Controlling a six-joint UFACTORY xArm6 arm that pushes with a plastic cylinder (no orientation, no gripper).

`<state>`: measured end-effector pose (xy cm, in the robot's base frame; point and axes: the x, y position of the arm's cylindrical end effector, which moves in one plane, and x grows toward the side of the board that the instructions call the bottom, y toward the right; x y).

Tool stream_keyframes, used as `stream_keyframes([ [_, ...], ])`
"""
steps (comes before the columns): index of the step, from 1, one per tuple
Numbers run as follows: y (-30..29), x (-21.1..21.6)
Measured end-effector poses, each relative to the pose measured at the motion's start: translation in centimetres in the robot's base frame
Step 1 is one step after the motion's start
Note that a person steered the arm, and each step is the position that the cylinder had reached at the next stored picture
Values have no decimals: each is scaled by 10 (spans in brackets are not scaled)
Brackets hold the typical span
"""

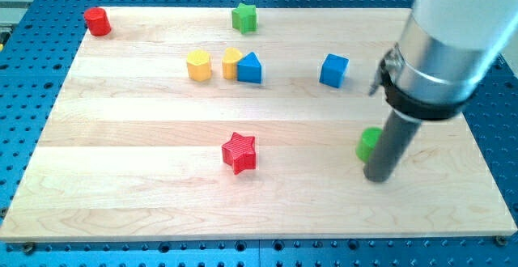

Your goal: Move the green circle to the top right

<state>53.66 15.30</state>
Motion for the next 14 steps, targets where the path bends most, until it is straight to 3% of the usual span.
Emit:
stream_keyframes([
  [1, 2, -49],
  [3, -26, -29],
  [5, 57, -106],
  [6, 31, -49],
  [7, -10, -78],
  [9, 13, -189],
  [11, 50, -178],
  [13, 84, -259],
  [14, 100, -254],
])
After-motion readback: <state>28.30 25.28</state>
